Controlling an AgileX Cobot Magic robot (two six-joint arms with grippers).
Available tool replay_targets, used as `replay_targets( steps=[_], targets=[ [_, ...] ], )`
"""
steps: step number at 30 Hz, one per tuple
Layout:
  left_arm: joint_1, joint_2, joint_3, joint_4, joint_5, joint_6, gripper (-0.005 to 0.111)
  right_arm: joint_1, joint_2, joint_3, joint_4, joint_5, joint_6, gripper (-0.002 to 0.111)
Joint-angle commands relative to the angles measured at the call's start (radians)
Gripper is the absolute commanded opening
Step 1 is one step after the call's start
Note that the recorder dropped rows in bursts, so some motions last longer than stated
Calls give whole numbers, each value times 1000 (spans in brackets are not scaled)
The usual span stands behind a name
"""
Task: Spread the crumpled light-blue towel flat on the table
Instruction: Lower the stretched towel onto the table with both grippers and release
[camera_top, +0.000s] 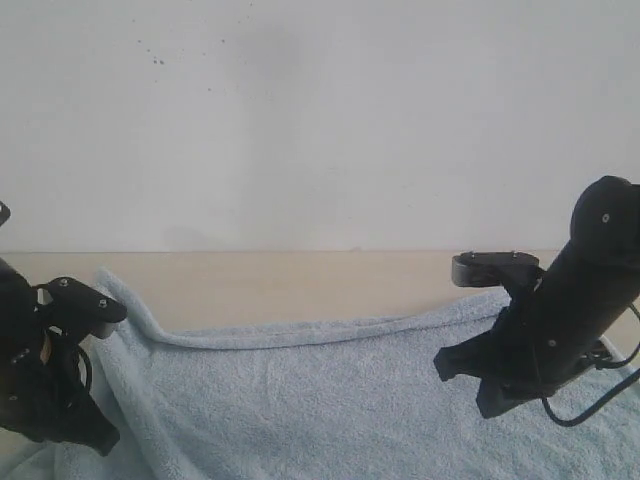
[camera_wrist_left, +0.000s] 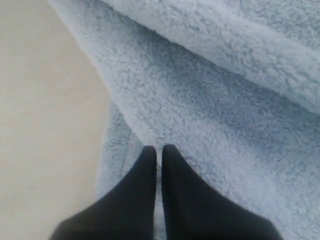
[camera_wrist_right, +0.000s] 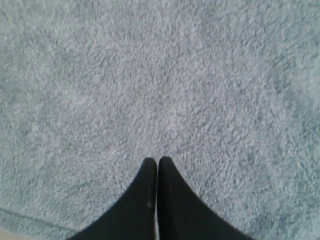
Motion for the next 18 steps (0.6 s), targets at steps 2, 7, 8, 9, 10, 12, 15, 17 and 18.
replay_targets(
  steps=[2,7,8,9,10,12,15,17,18],
  targets=[
    [43,77,5,76,-69,-18,4,0,-5,1,21,-41,-12,0],
    [55,98,5,76,12,-57,4,0,-5,1,43,-45,-12,0],
    [55,98,5,76,32,-72,4,0,-5,1,43,-43,-12,0],
    [55,98,7,76,50,-74,4,0,-5,1,43,-39,-12,0],
    [55,98,12,76,65,-74,4,0,-5,1,43,-34,-12,0],
    [55,98,30,78,69,-74,4,0,-5,1,43,-25,-12,0],
    [55,98,68,98,-6,-75,4,0,-5,1,43,-1,-12,0],
    [55,98,69,96,-17,-82,4,0,-5,1,43,15,-12,0],
    [55,98,69,99,22,-82,4,0,-5,1,43,11,-12,0]
  ],
)
